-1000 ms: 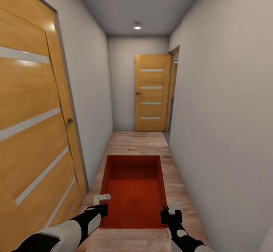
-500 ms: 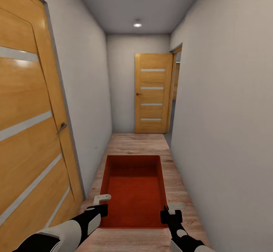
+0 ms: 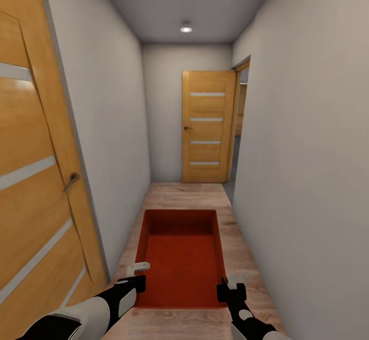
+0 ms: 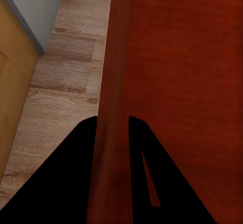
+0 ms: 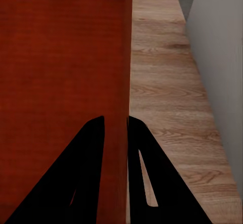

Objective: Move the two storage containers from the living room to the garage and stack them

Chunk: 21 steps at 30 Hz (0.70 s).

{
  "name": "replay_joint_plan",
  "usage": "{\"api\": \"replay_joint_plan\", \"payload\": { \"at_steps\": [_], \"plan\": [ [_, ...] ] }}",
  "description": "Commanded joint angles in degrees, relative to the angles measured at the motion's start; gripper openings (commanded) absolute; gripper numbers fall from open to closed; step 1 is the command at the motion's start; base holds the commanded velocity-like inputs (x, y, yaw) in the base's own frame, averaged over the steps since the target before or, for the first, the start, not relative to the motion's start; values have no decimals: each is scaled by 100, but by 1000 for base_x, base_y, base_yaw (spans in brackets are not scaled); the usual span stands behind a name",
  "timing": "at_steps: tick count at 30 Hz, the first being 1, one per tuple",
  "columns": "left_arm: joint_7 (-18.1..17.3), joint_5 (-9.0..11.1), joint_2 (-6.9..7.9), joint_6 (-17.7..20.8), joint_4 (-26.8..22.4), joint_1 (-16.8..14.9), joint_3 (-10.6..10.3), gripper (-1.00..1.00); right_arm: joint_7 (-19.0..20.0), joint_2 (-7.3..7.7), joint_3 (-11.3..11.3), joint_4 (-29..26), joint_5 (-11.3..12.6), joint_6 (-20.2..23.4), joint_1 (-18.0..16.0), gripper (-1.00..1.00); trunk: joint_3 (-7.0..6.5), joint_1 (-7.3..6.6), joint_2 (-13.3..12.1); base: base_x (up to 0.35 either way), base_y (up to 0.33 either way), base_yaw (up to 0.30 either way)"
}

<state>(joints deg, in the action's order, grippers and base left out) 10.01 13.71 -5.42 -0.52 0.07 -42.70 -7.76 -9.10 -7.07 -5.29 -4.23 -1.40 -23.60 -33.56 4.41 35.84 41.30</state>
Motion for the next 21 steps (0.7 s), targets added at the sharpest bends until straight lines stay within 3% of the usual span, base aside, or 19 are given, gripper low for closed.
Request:
{"api": "replay_joint_plan", "payload": {
  "at_steps": [1,21],
  "plan": [
    [36,9,41,0,-16,-10,292,-100,-65,57,-7,10,-1,-5,-1,-100,10,5,8,323,0,0],
    [36,9,41,0,-16,-10,292,-100,-65,57,-6,10,-6,-7,-1,-100,10,5,8,323,0,0]
  ]
}}
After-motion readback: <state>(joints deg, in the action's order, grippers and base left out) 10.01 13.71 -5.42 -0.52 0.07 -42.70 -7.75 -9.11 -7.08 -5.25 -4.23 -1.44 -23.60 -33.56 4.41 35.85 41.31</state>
